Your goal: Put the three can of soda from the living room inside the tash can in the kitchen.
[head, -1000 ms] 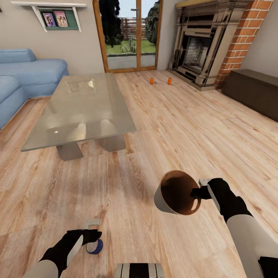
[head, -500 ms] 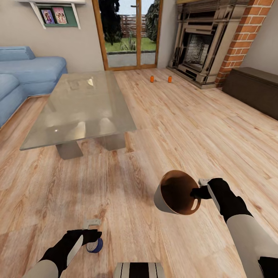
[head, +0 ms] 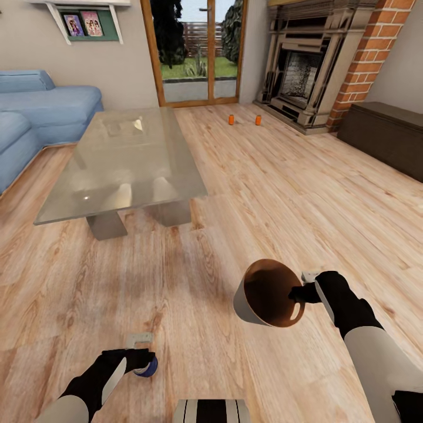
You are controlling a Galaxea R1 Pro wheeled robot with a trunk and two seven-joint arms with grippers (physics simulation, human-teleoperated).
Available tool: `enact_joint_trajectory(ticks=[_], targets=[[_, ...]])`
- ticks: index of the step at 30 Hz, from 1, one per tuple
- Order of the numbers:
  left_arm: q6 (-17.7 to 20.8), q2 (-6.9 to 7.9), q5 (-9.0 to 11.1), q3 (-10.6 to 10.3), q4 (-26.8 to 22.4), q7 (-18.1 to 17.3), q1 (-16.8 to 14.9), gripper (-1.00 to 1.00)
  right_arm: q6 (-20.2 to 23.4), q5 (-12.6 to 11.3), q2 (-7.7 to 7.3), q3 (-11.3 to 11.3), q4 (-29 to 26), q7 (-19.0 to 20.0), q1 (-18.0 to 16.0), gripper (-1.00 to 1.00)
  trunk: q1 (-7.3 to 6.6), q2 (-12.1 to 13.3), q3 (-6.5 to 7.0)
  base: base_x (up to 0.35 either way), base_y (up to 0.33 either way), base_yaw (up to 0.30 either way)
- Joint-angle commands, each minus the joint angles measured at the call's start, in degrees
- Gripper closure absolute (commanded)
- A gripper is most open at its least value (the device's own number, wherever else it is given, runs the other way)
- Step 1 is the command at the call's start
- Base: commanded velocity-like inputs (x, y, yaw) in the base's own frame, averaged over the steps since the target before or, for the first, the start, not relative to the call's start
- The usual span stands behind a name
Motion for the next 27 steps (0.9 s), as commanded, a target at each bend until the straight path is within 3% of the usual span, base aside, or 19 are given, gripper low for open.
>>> enact_joint_trajectory(ticks=[1, 8, 15, 27], targets=[[0.0, 0.0, 0.0, 0.0, 0.0, 0.0, 0.0, -1.0, 0.11, -1.34, 0.0, -0.01, 0.0, 0.15, -0.02, 1.0, -0.01, 0.0, 0.0, -0.005, 0.0, 0.0], [0.0, 0.0, 0.0, 0.0, 0.0, 0.03, 0.0, -1.0, 0.11, -1.34, -0.03, 0.0, 0.0, 0.14, 0.02, 1.0, -0.01, 0.0, 0.0, -0.001, 0.0, 0.0], [0.03, -0.08, -0.04, 0.08, 0.04, 0.06, 0.0, -1.0, 0.11, -1.34, 0.02, 0.0, 0.0, 0.14, -0.02, 1.0, 0.18, -0.1, -1.55, 0.0, 0.0, 0.0], [0.08, 0.0, 0.0, 0.09, 0.0, 0.0, 0.0, -1.0, 0.11, -1.34, 0.11, 0.0, 0.0, 0.12, 0.01, 1.0, 0.18, -0.1, -1.55, 0.0, 0.0, 0.0]])
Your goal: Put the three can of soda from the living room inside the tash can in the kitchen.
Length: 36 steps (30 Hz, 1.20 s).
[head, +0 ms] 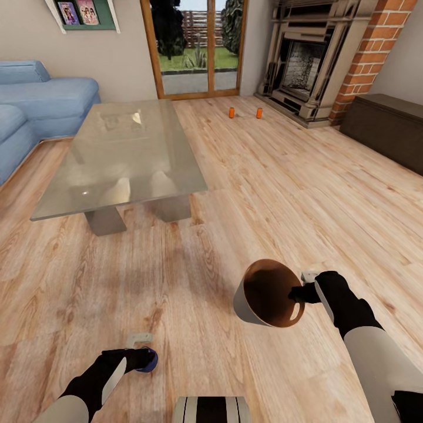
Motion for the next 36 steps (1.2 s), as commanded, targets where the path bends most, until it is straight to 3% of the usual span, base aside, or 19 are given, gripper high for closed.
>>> enact_joint_trajectory(ticks=[1, 24, 33, 36], targets=[[0.0, 0.0, 0.0, 0.0, 0.0, 0.0, 0.0, -1.0, 0.12, -1.44, 0.01, -0.02, 0.0, 0.16, -0.03, 1.0, -0.01, 0.0, 0.0, 0.0, 0.0, 0.0], [-1.57, -0.02, 0.01, -0.09, -0.09, 0.07, 0.0, -1.0, 0.12, -1.44, 0.18, 0.07, 0.0, 0.13, -0.02, 1.0, -0.01, 0.0, 0.0, 0.029, 0.0, 0.0], [-1.58, -0.07, -0.07, -0.07, -0.02, 0.09, 0.0, -1.0, 0.12, -1.44, 0.19, 0.08, 0.0, 0.12, 0.0, 1.0, 0.23, -0.12, -1.99, 0.0, 0.0, 0.0], [-1.57, -0.08, -0.08, -0.04, -0.02, 0.09, 0.0, -1.0, 0.12, -1.44, 0.24, 0.13, 0.0, 0.12, 0.0, 1.0, 0.23, -0.12, -1.99, 0.0, 0.0, 0.0]])
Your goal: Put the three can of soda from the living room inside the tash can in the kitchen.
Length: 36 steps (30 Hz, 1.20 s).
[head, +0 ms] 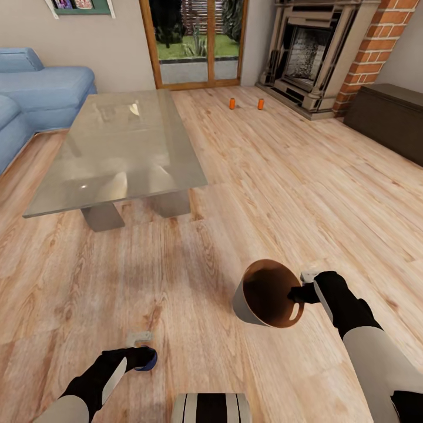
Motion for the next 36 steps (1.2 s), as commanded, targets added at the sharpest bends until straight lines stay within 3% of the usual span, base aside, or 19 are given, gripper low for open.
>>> enact_joint_trajectory(ticks=[1, 16, 22, 30, 31, 34, 36], targets=[[-0.01, 0.02, 0.0, 0.01, -0.01, 0.0, 0.0, -1.0, 0.14, -1.65, 0.02, -0.01, 0.0, 0.15, -0.02, 1.0, -0.01, 0.0, 0.0, 0.0, 0.0, 0.0], [0.03, 0.0, 0.0, -0.03, 0.02, 0.0, 0.0, -1.0, 0.14, -1.65, 0.06, 0.01, 0.0, 0.14, -0.03, 1.0, -0.01, 0.0, 0.0, 0.0, 0.0, 0.0], [0.07, -0.01, 0.0, -0.03, 0.03, 0.0, 0.0, -1.0, 0.14, -1.65, 0.06, 0.01, 0.0, 0.16, -0.02, 1.0, 0.15, -0.08, -1.32, 0.0, 0.0, 0.0], [0.07, 0.04, 0.0, -0.03, 0.0, -0.19, 0.0, -1.0, 0.14, -1.65, 0.06, 0.01, 0.0, 0.14, -0.02, 1.0, 0.15, -0.08, -1.32, 0.0, 0.0, 0.0], [0.07, 0.05, 0.0, -0.04, -0.02, -0.25, 0.0, 1.0, 0.14, -1.65, 0.06, 0.01, 0.0, 0.14, -0.02, 1.0, 0.15, -0.08, -1.32, 0.0, 0.0, 0.0], [0.03, 0.08, 0.02, -0.48, -0.24, -0.32, 0.0, 1.0, 0.14, -1.65, 0.06, 0.03, 0.0, 0.14, -0.02, 1.0, 0.15, -0.08, -1.32, 0.0, 0.0, 0.0], [0.02, 0.11, 0.05, -1.93, -0.18, -0.2, 0.0, 1.0, 0.14, -1.65, 0.06, 0.07, 0.0, 0.14, -0.02, 1.0, 0.15, -0.08, -1.32, 0.0, 0.0, 0.0]])
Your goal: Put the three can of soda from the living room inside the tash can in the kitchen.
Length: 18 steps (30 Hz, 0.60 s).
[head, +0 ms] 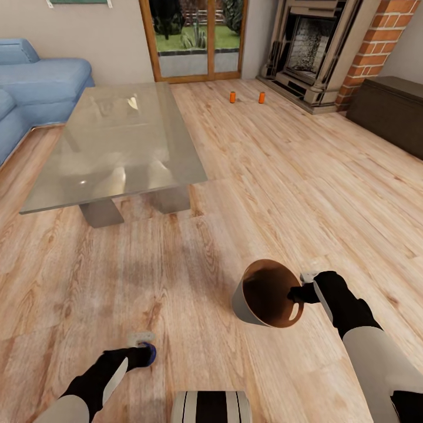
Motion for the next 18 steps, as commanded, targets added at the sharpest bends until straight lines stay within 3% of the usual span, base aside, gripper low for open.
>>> enact_joint_trajectory(ticks=[1, 9, 18], targets=[[0.0, 0.02, -0.19, -0.29, 0.08, 0.07, 0.02, 1.0, 0.13, -1.52, 0.01, -0.01, 0.01, 0.15, -0.02, 1.0, 0.0, 0.0, 0.0, 0.0, 0.0, 0.0], [0.04, -0.01, -0.17, -1.25, 0.24, 0.22, 0.02, 1.0, 0.13, -1.52, 0.01, -0.05, 0.01, 0.15, -0.02, 1.0, 0.0, 0.0, 0.0, 0.0, 0.0, 0.0], [0.07, 0.01, -0.17, -1.3, 0.26, 0.23, 0.02, 1.0, 0.13, -1.52, 0.02, -0.07, 0.01, 0.15, -0.02, 1.0, -0.23, 0.12, 1.99, 0.0, 0.0, 0.0]])
